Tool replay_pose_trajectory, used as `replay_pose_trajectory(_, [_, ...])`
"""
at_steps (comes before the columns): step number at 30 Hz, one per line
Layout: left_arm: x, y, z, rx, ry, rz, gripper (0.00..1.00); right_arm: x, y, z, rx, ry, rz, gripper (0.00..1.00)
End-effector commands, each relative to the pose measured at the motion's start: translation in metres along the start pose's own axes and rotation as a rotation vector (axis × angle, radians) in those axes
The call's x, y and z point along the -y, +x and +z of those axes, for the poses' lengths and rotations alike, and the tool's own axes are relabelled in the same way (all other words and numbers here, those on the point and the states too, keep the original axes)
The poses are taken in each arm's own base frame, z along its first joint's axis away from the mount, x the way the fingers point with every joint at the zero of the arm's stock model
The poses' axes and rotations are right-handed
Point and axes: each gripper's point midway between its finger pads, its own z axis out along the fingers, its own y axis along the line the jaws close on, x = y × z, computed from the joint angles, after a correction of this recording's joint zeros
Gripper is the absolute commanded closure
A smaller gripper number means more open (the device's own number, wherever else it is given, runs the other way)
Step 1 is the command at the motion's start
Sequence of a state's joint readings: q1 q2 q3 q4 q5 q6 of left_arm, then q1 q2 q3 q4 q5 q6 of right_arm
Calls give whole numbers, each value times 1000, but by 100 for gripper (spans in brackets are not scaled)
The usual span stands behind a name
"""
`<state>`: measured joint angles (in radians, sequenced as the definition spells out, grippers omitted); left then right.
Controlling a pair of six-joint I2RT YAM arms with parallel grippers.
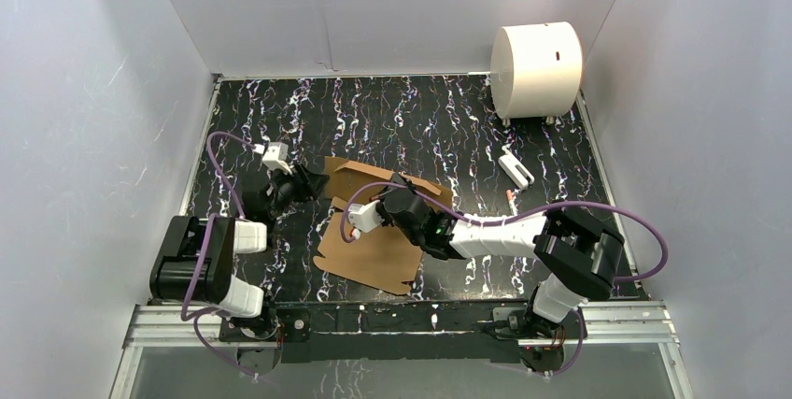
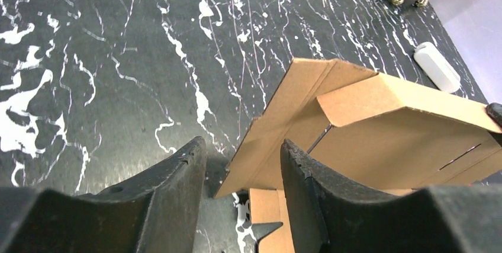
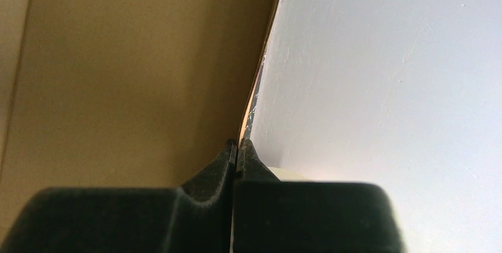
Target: Fold the paper box
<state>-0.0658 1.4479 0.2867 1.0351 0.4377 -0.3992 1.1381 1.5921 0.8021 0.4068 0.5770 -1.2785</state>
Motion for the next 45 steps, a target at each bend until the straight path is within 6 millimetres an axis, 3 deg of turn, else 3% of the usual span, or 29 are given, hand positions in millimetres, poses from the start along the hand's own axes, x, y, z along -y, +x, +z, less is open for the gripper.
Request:
replay_pose_trajectory(1, [19, -31, 11, 64, 142, 114, 54, -1, -4, -3, 22, -36, -15, 100])
replay_pose_trajectory(10, [25, -24, 27, 0, 265, 168, 61, 5, -7, -3, 25, -48, -25, 100])
replay_pose_trajectory(18, [40, -25, 13, 9, 311, 195, 100, 7, -7, 0, 9, -47, -39, 100])
replay_pose_trajectory(38, [92, -18, -21, 97, 349, 314, 100, 37, -5, 13, 42, 28, 9, 100])
replay_pose_trajectory(45, [95, -9, -19, 81, 328, 333, 100, 33, -4, 10, 46, 21, 12, 100])
